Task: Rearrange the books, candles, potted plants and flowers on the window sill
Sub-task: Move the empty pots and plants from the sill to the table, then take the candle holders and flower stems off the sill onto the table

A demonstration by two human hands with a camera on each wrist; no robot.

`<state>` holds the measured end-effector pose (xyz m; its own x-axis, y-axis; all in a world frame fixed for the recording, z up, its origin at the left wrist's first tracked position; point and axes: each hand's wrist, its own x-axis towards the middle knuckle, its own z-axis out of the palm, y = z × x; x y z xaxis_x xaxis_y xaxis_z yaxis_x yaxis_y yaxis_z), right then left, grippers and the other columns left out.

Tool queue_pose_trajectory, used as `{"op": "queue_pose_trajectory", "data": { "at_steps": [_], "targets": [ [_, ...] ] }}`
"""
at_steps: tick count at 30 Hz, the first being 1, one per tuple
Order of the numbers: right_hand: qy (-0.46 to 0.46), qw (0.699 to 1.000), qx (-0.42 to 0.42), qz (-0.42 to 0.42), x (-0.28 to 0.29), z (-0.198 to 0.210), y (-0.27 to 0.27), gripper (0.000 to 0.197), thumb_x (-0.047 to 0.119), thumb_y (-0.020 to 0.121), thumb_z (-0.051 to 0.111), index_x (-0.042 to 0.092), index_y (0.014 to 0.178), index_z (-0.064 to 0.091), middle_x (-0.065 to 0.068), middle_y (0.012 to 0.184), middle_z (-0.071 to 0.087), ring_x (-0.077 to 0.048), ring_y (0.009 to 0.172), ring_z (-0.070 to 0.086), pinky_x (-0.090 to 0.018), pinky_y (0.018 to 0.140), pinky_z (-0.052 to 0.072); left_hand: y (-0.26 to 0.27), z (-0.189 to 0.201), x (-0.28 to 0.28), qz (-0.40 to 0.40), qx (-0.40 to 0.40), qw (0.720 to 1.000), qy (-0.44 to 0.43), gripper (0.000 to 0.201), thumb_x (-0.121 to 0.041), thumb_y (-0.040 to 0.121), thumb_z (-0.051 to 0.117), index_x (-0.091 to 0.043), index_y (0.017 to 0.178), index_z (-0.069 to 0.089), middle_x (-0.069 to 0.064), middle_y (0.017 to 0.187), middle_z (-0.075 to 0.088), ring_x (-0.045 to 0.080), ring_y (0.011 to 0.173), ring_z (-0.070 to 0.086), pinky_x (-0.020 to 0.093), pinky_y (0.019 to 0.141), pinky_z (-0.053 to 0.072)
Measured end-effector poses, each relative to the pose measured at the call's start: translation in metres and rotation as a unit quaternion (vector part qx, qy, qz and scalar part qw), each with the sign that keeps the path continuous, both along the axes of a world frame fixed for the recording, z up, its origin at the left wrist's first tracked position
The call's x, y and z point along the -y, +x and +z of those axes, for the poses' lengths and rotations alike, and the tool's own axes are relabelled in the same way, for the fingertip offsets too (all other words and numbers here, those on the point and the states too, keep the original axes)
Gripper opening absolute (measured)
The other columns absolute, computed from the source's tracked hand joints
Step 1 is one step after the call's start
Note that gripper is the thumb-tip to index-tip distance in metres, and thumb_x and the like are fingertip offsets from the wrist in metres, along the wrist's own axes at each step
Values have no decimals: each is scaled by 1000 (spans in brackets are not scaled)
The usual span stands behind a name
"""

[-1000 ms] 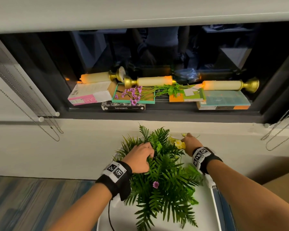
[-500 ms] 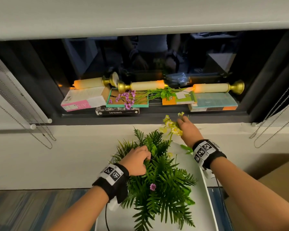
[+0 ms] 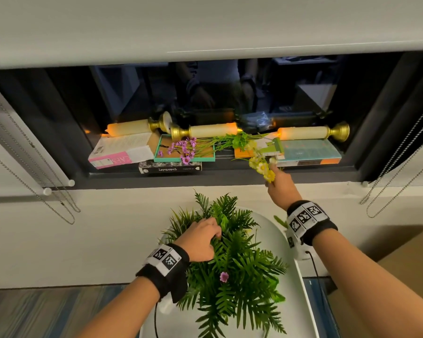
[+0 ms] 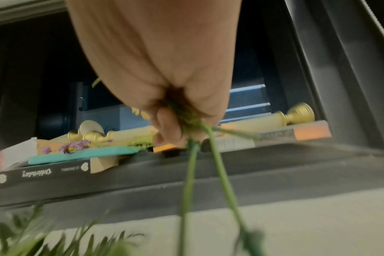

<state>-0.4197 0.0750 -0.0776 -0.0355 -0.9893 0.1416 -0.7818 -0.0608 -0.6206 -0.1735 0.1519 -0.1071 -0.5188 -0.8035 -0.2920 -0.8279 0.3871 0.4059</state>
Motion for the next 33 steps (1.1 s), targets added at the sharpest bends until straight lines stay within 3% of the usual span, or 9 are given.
{"op": "queue_pose_trajectory", "data": {
  "at_steps": [3, 8, 10, 12, 15, 18, 26, 30, 33],
  "targets": [
    [108, 993, 38, 2, -9, -39, 0, 21, 11, 96, 46, 2, 115, 49, -26, 101, 62, -44, 101, 60, -38, 82, 44, 1, -1, -1, 0, 0, 1000, -2, 44, 0, 78, 52, -15, 119, 55, 0, 126, 44, 18, 120, 42, 40, 106, 37],
    [294, 950, 98, -21, -31, -96, 2, 18, 18, 98, 48, 9, 109, 39, -14, 92, 58, -19, 63, 62, -27, 46, 52, 2, -1, 0, 5, 6, 1000, -2, 43, -1, 78, 51, -15, 118, 55, 0, 124, 44, 18, 117, 43, 40, 104, 39],
    [352, 932, 93, -4, -36, -115, 1, 24, 18, 94, 55, 8, 113, 43, -15, 100, 61, -19, 67, 63, -34, 55, 57, 2, -1, 0, 5, 7, 1000, -1, 43, -1, 78, 51, -14, 118, 56, 0, 124, 45, 19, 117, 44, 40, 103, 39],
    [363, 931, 21, 19, -36, -133, -2, 38, 24, 90, 62, 8, 122, 50, -16, 116, 60, -24, 89, 63, -41, 83, 55, 2, -1, 0, 3, 11, 1000, -1, 43, 0, 77, 51, -13, 118, 56, 1, 125, 45, 19, 119, 43, 41, 105, 38],
    [388, 919, -48, 45, -45, -134, 1, 47, 22, 93, 57, 2, 133, 43, -17, 134, 49, -29, 121, 51, -32, 97, 41, 2, -1, -1, 4, 12, 1000, 0, 44, 1, 78, 50, -13, 120, 56, 1, 127, 44, 19, 121, 42, 41, 106, 36],
    [411, 905, -79, 73, -50, -128, 2, 40, 15, 99, 43, 0, 136, 39, -19, 139, 45, -29, 127, 47, -31, 100, 37, 3, -1, -1, 5, 11, 1000, 0, 44, 0, 78, 50, -13, 119, 56, 1, 127, 44, 19, 121, 42, 42, 107, 36],
    [351, 929, -117, 21, -34, -107, -6, 30, 1, 90, 52, 11, 114, 67, -13, 123, 62, -29, 108, 63, -33, 96, 50, 5, -1, 1, 3, -11, 1000, -6, 40, -1, 78, 51, -15, 114, 58, -1, 124, 45, 17, 117, 45, 37, 102, 41],
    [311, 941, -133, 16, -16, -75, -5, 29, 13, 92, 49, 3, 116, 64, -15, 107, 66, -32, 104, 64, -33, 77, 54, 14, -1, 8, 14, -46, 999, -2, 27, -8, 77, 56, -21, 100, 60, -8, 117, 46, 13, 111, 47, 33, 99, 43],
    [256, 959, -124, 14, 2, -46, -5, 23, 16, 91, 52, 9, 104, 68, -13, 111, 66, -29, 101, 64, -32, 84, 51, 22, 1, 14, 33, -83, 996, 18, 18, -16, 78, 60, -25, 94, 61, -10, 112, 46, 10, 113, 45, 31, 101, 36]
  ]
}}
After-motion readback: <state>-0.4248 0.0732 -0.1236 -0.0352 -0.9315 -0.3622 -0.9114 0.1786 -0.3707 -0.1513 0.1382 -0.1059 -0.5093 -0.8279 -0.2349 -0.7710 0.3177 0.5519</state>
